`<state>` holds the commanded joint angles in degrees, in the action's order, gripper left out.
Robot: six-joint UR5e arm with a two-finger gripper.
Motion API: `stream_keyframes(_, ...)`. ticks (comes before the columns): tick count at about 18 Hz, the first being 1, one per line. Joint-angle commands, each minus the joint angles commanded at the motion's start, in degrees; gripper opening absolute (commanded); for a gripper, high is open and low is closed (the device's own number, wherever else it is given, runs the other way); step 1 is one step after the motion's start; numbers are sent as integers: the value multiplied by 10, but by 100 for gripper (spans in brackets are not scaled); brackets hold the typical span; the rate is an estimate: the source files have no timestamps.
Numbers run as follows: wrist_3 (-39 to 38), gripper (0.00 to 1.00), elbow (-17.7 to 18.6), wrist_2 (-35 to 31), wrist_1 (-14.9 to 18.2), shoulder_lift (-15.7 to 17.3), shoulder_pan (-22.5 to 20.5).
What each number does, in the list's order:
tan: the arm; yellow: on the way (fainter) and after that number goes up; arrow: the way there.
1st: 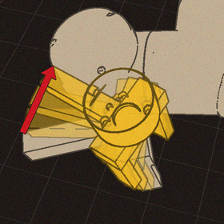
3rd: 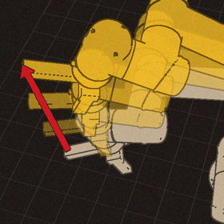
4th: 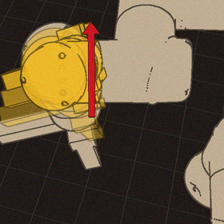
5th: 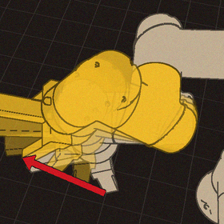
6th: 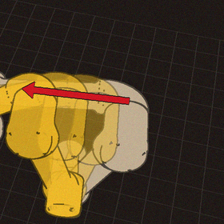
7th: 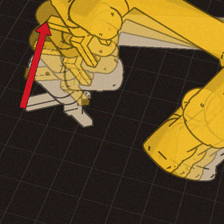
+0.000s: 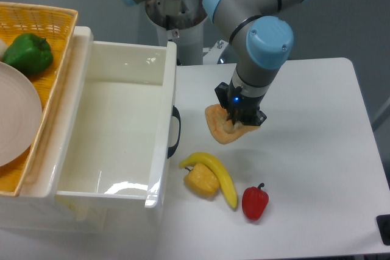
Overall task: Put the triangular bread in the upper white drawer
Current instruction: 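Close the gripper on the triangular bread and lift it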
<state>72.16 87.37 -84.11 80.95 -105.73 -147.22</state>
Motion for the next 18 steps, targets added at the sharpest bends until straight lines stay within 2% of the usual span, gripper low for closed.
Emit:
stream_keyframes(7, -7, 0, -8, 0, 1, -2, 4)
stream_keyframes(11, -37, 0, -11, 1, 0, 0, 4)
stream_keyframes(18, -48, 0, -28, 1, 0, 1, -9)
